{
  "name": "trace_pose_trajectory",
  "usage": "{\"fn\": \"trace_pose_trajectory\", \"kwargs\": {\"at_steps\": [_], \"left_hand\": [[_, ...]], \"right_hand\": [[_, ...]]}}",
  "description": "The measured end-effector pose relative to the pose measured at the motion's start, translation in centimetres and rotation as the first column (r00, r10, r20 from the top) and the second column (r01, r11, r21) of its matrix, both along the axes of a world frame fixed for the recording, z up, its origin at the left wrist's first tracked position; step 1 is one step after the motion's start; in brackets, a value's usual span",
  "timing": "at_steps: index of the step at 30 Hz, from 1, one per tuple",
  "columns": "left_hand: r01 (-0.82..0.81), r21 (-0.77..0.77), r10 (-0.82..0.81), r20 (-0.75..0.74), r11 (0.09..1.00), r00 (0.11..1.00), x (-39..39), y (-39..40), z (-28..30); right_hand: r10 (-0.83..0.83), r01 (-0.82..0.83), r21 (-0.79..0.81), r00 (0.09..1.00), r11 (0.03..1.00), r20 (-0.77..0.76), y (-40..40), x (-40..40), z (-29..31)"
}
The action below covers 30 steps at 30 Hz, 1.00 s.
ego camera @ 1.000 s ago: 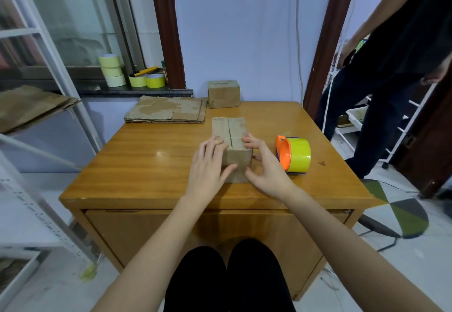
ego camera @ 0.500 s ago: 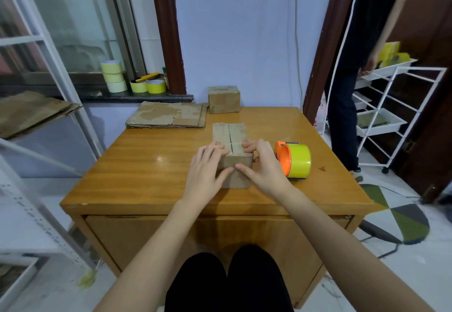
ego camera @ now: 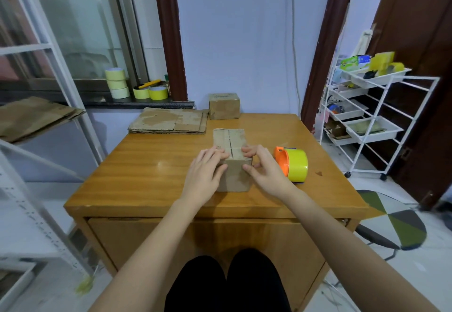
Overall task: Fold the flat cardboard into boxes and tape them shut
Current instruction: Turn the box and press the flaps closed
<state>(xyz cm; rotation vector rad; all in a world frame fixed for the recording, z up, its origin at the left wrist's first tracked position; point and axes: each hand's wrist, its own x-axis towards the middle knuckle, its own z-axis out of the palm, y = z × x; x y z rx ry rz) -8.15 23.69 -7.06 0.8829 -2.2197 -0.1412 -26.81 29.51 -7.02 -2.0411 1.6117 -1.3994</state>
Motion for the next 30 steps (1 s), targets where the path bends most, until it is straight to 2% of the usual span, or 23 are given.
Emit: {"fn": "trace_pose_trajectory", "kwargs": {"at_steps": [3,8,11,13,18,21,23,26,30], "left_hand": [[0.007,0.014,-0.006,-0.025,1.000,1.000,0.1,0.1,0.6],[-0.002,0.051,0.001,0.022,0.999,1.000,0.2,0.5,1.2],[-0.014,0.021,0.014,0.044,1.000,0.999,0.2,0.4,1.7],[-0.026,0.005,0.026,0.063,1.000,0.998,0.1,0.3,2.0],[-0.044,0.035,0.042,0.057,0.998,0.997,-0.4,0.2,2.3],[-0.100,0.099,0.094,0.066,0.990,0.993,-0.8,0.1,2.5],[-0.124,0.070,0.118,0.078,0.990,0.990,-1.3,0.3,2.8],[-0.070,-0.025,0.071,0.062,0.997,0.996,-2.8,1.3,3.5],[0.142,-0.090,-0.134,0.094,0.986,0.987,-6.8,4.1,3.7]], "right_hand": [[0.028,-0.033,0.049,0.995,0.998,0.095,0.3,0.1,0.5],[0.030,-0.049,0.067,0.965,0.997,0.261,0.8,0.4,0.9],[0.035,-0.058,0.080,0.962,0.995,0.270,1.1,0.4,1.0],[0.034,-0.054,0.085,0.974,0.995,0.223,1.1,0.2,0.9],[-0.122,0.124,-0.032,0.991,0.992,0.058,2.1,-0.6,1.5],[-0.281,0.278,-0.139,0.960,0.950,-0.001,3.3,-1.8,2.2],[-0.377,0.370,-0.165,0.926,0.914,-0.011,4.3,-3.2,2.6],[-0.472,0.472,-0.090,0.881,0.877,0.016,5.8,-5.6,2.3],[-0.534,0.526,0.116,0.844,0.842,0.046,7.1,-7.9,0.9]]}}
